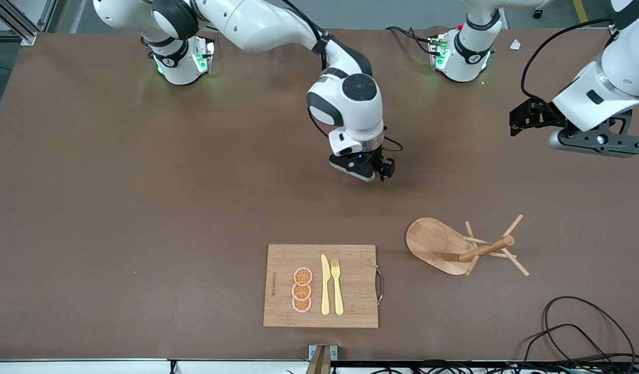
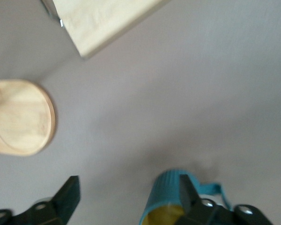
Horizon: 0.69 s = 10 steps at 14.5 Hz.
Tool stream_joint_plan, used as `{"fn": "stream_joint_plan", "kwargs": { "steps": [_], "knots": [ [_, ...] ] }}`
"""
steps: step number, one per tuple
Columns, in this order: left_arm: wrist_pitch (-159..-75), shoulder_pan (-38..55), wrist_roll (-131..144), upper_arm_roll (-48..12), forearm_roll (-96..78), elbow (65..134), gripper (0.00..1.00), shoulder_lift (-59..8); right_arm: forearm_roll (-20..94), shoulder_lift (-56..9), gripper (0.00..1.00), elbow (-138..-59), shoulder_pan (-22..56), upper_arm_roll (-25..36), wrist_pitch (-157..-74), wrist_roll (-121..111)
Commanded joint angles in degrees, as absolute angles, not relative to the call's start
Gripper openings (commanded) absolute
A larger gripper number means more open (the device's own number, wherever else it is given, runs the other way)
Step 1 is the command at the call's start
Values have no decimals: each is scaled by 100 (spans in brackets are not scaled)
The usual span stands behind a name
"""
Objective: Pass cup and hang on rack
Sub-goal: 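Grasp the mug rim with the right gripper and carry it toward center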
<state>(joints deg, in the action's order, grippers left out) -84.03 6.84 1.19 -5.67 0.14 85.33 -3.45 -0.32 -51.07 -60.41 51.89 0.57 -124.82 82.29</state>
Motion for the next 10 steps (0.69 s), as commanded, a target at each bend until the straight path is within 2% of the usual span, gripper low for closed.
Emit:
{"fn": "stream_joint_plan", "kwargs": {
  "steps": [1, 3, 7, 10],
  "knots": [
    [-8376, 983, 167, -650, 201, 8402, 100, -483, -35, -4835, 100, -6152, 4713, -26, -12157, 7334],
    [-8402, 1089, 245, -703, 272, 8402, 100, -536, -9, -4642, 100, -6152, 4142, -61, -11831, 6456],
    [-9052, 1546, 1026, -747, 492, 8402, 100, -895, 0, -4141, 100, -6231, 3140, -9, -11191, 4881],
    [-9271, 2222, 2413, -747, 571, 8394, 100, -1238, 0, -3693, 100, -6301, 2192, -9, -10408, 3940]
  ]
}}
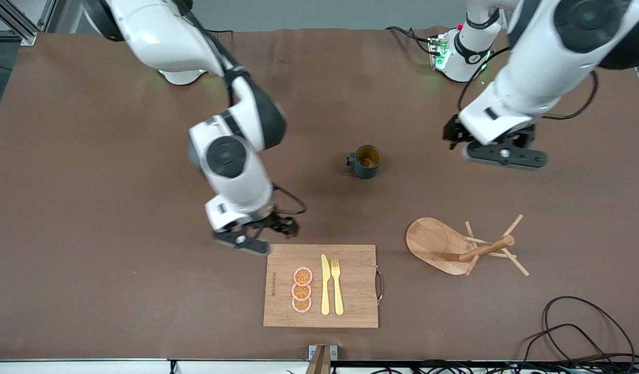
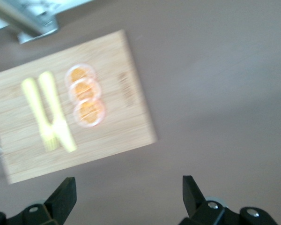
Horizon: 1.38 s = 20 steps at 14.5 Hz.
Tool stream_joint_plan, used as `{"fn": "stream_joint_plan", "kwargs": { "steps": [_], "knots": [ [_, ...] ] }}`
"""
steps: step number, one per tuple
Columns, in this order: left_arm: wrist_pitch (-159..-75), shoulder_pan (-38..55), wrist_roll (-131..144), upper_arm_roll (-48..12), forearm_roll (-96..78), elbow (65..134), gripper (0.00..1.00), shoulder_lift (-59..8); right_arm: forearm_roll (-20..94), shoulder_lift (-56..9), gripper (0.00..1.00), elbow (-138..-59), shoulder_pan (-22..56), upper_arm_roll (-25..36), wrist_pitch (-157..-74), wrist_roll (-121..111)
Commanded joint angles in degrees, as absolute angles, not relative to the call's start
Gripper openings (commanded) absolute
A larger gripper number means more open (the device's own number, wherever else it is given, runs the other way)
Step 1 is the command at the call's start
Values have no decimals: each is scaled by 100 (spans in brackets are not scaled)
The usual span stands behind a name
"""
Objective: Pass cup and hang on rack
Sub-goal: 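Set the mug down while the left gripper reaches toward it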
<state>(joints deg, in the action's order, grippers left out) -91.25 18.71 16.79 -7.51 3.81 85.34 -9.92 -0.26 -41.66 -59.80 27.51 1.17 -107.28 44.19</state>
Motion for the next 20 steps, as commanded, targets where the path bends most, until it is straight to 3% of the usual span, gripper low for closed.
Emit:
{"fn": "stream_joint_plan", "kwargs": {
  "steps": [1, 7, 13, 20],
  "knots": [
    [-9455, 2459, 2826, -756, 789, 8394, 100, -1300, 0, -3526, 100, -6406, 1945, -9, -10328, 3781],
    [-9756, 3778, 5189, -773, 1360, 8402, 100, -1827, -26, -2866, 100, -6864, 731, 0, -10292, 2444],
    [-9738, 4718, 6484, -773, 1985, 8402, 100, -2591, -88, -2102, 100, -7311, 246, 9, -10028, 1557],
    [-9756, 5730, 10635, -773, 3345, 8394, 100, -3733, -97, -845, 100, -8436, -140, 9, -10046, 914]
  ]
}}
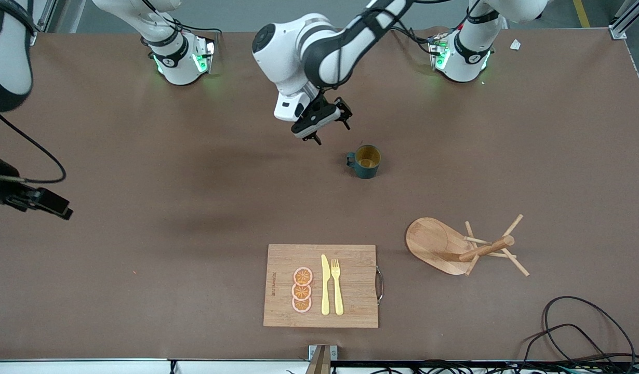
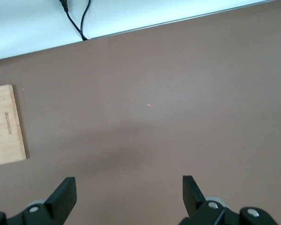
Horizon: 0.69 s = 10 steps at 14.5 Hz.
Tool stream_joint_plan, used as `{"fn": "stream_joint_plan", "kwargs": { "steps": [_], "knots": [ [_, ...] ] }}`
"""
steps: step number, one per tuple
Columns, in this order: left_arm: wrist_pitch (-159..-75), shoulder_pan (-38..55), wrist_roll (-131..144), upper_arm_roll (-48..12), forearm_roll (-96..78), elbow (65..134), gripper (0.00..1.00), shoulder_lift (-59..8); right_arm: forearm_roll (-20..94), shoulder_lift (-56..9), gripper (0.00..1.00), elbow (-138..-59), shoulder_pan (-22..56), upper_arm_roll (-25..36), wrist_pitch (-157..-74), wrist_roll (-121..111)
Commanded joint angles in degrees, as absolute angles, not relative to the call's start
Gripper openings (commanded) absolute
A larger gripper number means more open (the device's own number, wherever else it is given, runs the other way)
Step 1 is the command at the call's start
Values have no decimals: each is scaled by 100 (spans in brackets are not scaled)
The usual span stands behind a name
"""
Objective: Pass cup and hang on rack
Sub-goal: 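Set the mug down while the left gripper reaches toward it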
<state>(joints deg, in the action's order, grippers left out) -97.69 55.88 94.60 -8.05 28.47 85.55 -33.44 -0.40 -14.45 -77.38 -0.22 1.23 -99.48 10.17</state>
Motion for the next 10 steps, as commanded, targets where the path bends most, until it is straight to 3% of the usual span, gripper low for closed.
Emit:
{"fn": "stream_joint_plan", "kwargs": {
  "steps": [1, 3, 10],
  "knots": [
    [-9782, 5791, 11261, -773, 3575, 8394, 100, -3927, -97, -696, 100, -8594, -158, 9, -10046, 905],
    [-9861, 5941, 11985, -773, 4014, 8394, 94, -4226, -97, -406, 100, -8893, -149, 9, -10063, 905],
    [-10020, 5933, 13455, -738, 4096, 8411, 95, -4438, -79, 316, 100, -9772, -263, 26, -10466, 643]
  ]
}}
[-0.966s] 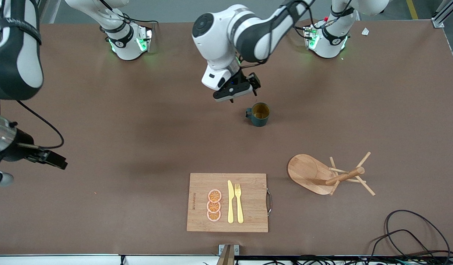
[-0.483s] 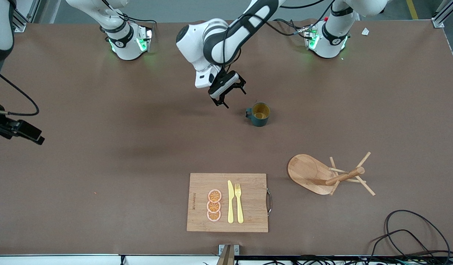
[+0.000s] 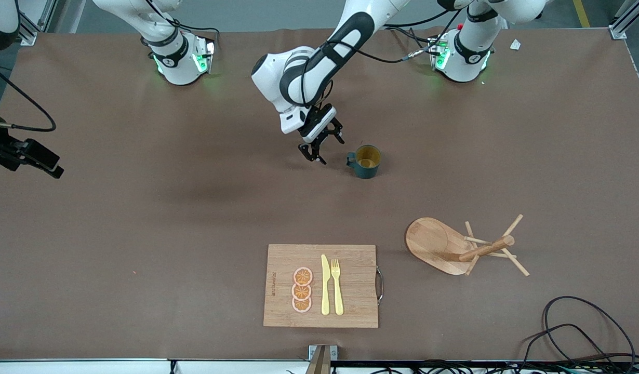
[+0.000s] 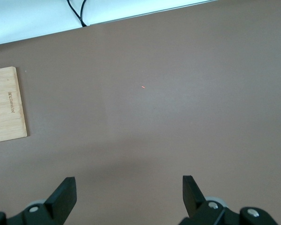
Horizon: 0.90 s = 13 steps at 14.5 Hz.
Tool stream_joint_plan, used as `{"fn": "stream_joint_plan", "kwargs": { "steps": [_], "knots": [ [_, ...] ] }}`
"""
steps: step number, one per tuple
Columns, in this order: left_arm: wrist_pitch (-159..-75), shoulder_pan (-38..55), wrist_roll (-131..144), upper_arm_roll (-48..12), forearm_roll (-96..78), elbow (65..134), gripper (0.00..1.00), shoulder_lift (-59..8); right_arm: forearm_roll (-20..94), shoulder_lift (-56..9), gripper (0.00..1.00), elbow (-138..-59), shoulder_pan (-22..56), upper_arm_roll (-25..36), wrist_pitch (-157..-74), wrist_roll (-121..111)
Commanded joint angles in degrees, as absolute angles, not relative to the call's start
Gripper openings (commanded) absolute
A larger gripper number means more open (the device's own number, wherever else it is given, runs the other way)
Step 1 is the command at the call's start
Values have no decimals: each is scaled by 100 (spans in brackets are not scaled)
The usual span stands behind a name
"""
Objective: Pass cup and hang on rack
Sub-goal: 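Grasp the mug handle with the left gripper while the right gripper withdraws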
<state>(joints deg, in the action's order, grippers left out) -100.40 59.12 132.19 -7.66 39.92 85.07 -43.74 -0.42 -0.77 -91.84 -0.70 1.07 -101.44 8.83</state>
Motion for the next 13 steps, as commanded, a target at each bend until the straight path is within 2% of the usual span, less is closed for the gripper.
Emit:
{"fn": "stream_joint_plan", "kwargs": {
  "steps": [1, 6, 8, 13],
  "knots": [
    [-10002, 5924, 13534, -730, 4070, 8402, 95, -4491, -62, 386, 100, -9887, -298, 26, -10546, 572],
    [-9607, 5889, 13764, -721, 4061, 8402, 93, -4772, -35, 466, 100, -9748, -308, 35, -10512, 580],
    [-9598, 5862, 13772, -712, 4052, 8402, 90, -4772, 0, 431, 100, -9554, -325, 26, -10128, 536],
    [-9598, 5862, 13746, -624, 4096, 8402, 78, -4790, 70, 352, 100, -9370, -316, 26, -10002, 448]
  ]
}}
